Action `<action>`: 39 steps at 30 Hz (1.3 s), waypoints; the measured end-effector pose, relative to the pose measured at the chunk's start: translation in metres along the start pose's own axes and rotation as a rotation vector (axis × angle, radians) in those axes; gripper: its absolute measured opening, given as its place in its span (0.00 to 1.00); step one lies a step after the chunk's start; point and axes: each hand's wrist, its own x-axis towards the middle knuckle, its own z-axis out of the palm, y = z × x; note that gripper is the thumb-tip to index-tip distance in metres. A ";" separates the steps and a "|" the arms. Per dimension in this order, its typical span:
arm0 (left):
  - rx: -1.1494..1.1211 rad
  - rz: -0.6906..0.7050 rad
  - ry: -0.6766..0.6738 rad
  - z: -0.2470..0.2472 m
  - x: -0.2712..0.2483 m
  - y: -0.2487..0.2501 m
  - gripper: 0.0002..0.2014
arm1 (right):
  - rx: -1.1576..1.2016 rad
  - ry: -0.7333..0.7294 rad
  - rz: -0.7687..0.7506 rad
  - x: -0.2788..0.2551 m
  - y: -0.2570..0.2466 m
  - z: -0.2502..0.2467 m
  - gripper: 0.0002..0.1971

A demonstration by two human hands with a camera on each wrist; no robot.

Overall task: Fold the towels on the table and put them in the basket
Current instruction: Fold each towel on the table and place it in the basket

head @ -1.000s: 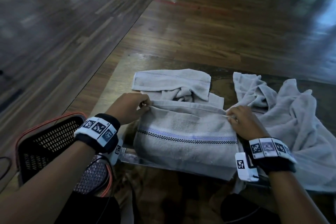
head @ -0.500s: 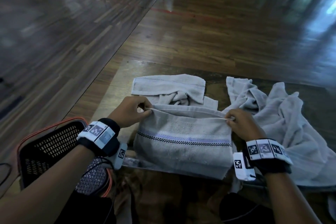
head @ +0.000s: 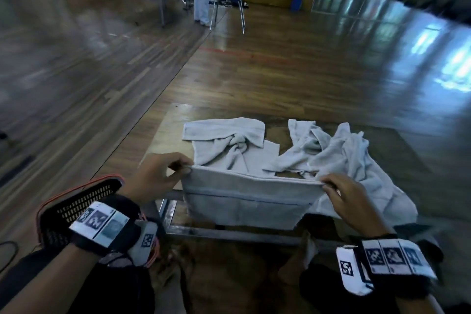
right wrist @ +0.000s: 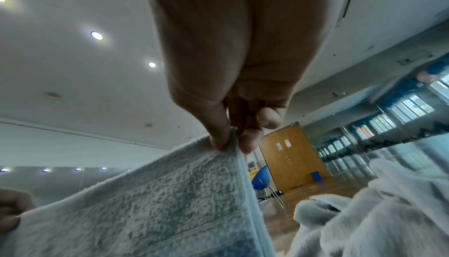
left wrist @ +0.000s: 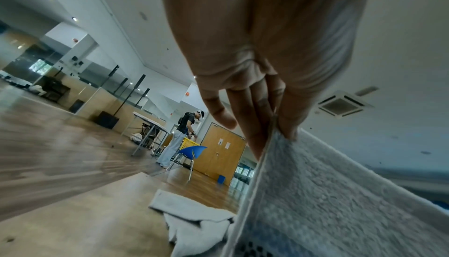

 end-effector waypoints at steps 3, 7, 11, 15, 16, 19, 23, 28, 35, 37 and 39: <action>-0.071 0.030 0.042 -0.015 -0.003 0.016 0.04 | 0.047 -0.022 -0.034 -0.010 -0.007 -0.026 0.08; -0.144 0.050 0.036 -0.029 -0.003 0.022 0.02 | 0.082 -0.057 -0.051 -0.010 -0.017 -0.053 0.10; -0.210 -0.016 0.088 -0.033 0.014 0.014 0.04 | 0.107 -0.090 -0.037 0.013 -0.020 -0.067 0.12; -0.129 -0.022 0.034 -0.046 0.048 0.018 0.06 | 0.098 -0.091 -0.009 0.055 -0.018 -0.069 0.08; -0.112 -0.011 0.038 -0.053 0.055 0.023 0.06 | 0.103 -0.066 0.001 0.065 -0.018 -0.071 0.07; -0.085 0.052 0.178 -0.081 0.076 0.039 0.03 | 0.181 0.086 -0.031 0.088 -0.022 -0.089 0.09; -0.158 0.106 0.305 -0.107 0.078 0.057 0.04 | 0.253 0.238 -0.106 0.089 -0.032 -0.114 0.12; -0.293 -0.021 0.113 -0.092 0.046 0.029 0.05 | 0.356 0.137 -0.080 0.055 -0.019 -0.093 0.15; -0.246 -0.173 -0.380 -0.019 0.003 -0.041 0.03 | 0.275 -0.349 0.122 -0.003 0.005 -0.015 0.13; -0.256 -0.205 -0.474 -0.006 -0.001 -0.052 0.04 | 0.309 -0.368 0.146 -0.006 0.009 -0.002 0.12; -0.280 -0.204 -0.501 0.001 -0.002 -0.055 0.04 | 0.333 -0.378 0.165 -0.004 0.015 0.006 0.08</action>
